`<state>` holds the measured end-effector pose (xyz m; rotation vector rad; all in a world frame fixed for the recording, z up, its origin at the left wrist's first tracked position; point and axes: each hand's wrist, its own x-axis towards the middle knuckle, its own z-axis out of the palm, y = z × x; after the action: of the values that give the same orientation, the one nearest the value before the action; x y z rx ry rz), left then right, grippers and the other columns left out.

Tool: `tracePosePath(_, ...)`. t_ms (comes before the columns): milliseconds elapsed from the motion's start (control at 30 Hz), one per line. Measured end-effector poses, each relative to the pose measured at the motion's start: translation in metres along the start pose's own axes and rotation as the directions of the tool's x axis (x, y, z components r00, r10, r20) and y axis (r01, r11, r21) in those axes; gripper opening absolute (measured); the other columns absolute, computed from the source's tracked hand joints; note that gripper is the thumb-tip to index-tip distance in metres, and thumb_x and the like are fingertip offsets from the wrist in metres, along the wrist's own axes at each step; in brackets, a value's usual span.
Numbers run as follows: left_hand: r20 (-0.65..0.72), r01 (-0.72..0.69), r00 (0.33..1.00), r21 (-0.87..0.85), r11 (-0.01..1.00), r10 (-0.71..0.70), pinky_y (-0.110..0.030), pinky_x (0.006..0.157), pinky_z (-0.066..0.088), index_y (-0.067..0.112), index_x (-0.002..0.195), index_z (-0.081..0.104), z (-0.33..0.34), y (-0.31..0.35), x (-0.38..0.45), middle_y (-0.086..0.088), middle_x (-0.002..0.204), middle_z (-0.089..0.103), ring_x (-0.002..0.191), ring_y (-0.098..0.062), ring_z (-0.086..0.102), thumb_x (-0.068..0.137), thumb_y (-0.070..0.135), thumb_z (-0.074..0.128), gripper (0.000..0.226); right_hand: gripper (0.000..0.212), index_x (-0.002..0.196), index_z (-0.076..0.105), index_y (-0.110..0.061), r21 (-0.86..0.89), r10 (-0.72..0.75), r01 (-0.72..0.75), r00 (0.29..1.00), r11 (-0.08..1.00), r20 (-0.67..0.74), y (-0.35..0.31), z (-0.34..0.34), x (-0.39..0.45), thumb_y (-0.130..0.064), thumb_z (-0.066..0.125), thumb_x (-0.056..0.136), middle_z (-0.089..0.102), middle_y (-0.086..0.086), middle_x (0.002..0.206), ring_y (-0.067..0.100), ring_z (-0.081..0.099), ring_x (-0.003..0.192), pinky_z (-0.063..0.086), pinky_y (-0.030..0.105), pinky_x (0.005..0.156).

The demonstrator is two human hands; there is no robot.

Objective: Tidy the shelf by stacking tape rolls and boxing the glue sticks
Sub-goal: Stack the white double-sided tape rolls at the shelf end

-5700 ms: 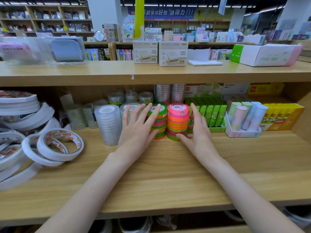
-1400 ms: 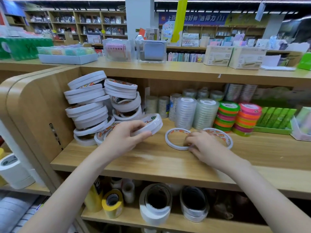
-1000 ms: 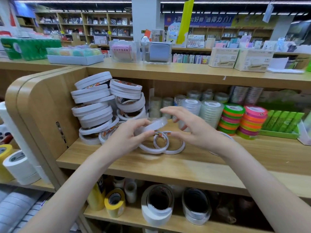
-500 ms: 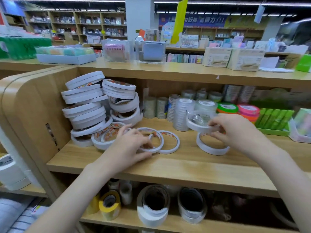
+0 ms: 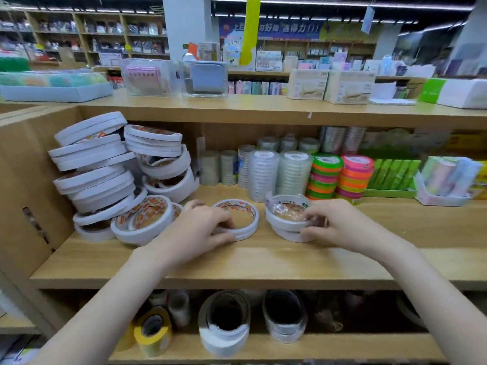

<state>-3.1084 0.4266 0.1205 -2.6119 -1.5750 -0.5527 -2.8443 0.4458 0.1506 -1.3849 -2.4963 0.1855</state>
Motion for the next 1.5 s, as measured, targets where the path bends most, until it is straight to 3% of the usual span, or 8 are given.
tracePosePath(233,-0.064,-0.011,0.998,-0.100,0.995,0.005,-0.022,0.090,0.031,0.023,0.095,0.065,-0.007,-0.011,-0.002,0.022,0.084,0.056,0.084,0.004,0.051,0.086,0.031,0.063,0.012,0.013,0.089,0.061,-0.021,-0.095,0.074,-0.067,0.995,0.993,0.071,-0.001,-0.008,0.008,-0.029,0.067,0.080,0.058,-0.004,0.086,0.014,0.051,0.081,0.045,0.033,0.073)
tracePosePath(400,-0.013,0.075,0.997,-0.283,0.956,-0.082,-0.007,0.073,0.038,0.024,0.093,0.065,-0.023,-0.015,-0.006,0.021,0.085,0.058,0.084,0.005,0.054,0.084,0.027,0.067,0.010,0.027,0.106,0.058,-0.028,-0.252,0.057,-0.081,0.993,0.964,-0.103,-0.016,-0.019,0.015,-0.044,0.058,0.085,0.050,-0.009,0.094,0.014,0.044,0.091,0.041,0.032,0.068)
tracePosePath(533,-0.106,0.073,0.990,-0.164,0.984,-0.092,-0.019,0.087,0.037,0.026,0.106,0.060,-0.020,-0.012,-0.009,0.016,0.098,0.056,0.096,-0.003,0.050,0.085,0.029,0.065,0.023,0.020,0.105,0.062,-0.025,0.033,-0.128,0.135,0.980,0.990,-0.152,-0.037,-0.018,0.024,-0.031,0.059,0.086,0.054,-0.013,0.094,0.009,0.050,0.092,0.035,0.022,0.073)
tracePosePath(800,-0.326,0.263,0.908,-0.049,0.963,-0.265,-0.038,0.088,0.041,0.022,0.105,0.059,-0.028,-0.034,-0.063,0.016,0.095,0.052,0.092,-0.007,0.051,0.078,0.042,0.064,0.034,0.037,0.125,0.050,-0.024,-0.014,-0.333,0.339,0.930,0.941,0.157,-0.081,0.033,0.059,-0.028,0.057,0.089,0.050,-0.008,0.126,0.014,0.042,0.112,0.034,0.029,0.096)
tracePosePath(1000,-0.242,0.347,0.918,0.101,0.932,-0.316,-0.029,0.098,0.019,0.018,0.094,0.065,-0.026,-0.050,-0.089,0.011,0.086,0.059,0.095,-0.020,0.055,0.081,0.050,0.054,0.036,0.017,0.075,0.045,-0.030,-0.137,-0.362,0.391,0.912,0.910,0.195,-0.099,0.044,0.077,-0.022,0.053,0.088,0.051,-0.013,0.081,0.019,0.053,0.092,0.035,0.031,0.076)
tracePosePath(1067,-0.216,0.348,0.920,0.062,0.935,-0.328,-0.023,0.103,0.011,0.018,0.095,0.066,-0.028,-0.049,-0.089,0.005,0.092,0.065,0.099,-0.015,0.054,0.084,0.050,0.048,0.039,0.011,0.080,0.050,-0.029,-0.168,-0.367,0.393,0.915,0.904,0.169,-0.098,0.043,0.082,-0.023,0.051,0.089,0.055,-0.010,0.083,0.018,0.054,0.088,0.035,0.030,0.071)
tracePosePath(1300,-0.142,0.295,0.930,-0.266,0.918,-0.340,-0.015,0.077,0.029,0.038,0.088,0.053,-0.047,-0.056,-0.096,0.019,0.084,0.052,0.088,0.000,0.045,0.090,0.030,0.058,0.010,0.046,0.125,0.049,-0.026,0.346,-0.480,0.466,0.876,0.814,-0.050,-0.118,0.035,0.098,-0.013,0.063,0.084,0.050,-0.016,0.115,0.001,0.051,0.099,0.044,0.012,0.081)
tracePosePath(1500,-0.154,0.238,0.942,-0.317,0.918,-0.298,-0.024,0.085,0.037,0.041,0.094,0.057,-0.046,-0.065,-0.100,0.020,0.097,0.057,0.098,-0.004,0.050,0.078,0.058,0.047,0.025,0.039,0.126,0.051,-0.022,0.286,-0.610,0.584,0.792,0.760,0.004,-0.141,0.059,0.114,-0.011,0.056,0.089,0.046,-0.008,0.130,0.003,0.047,0.108,0.043,0.011,0.079)
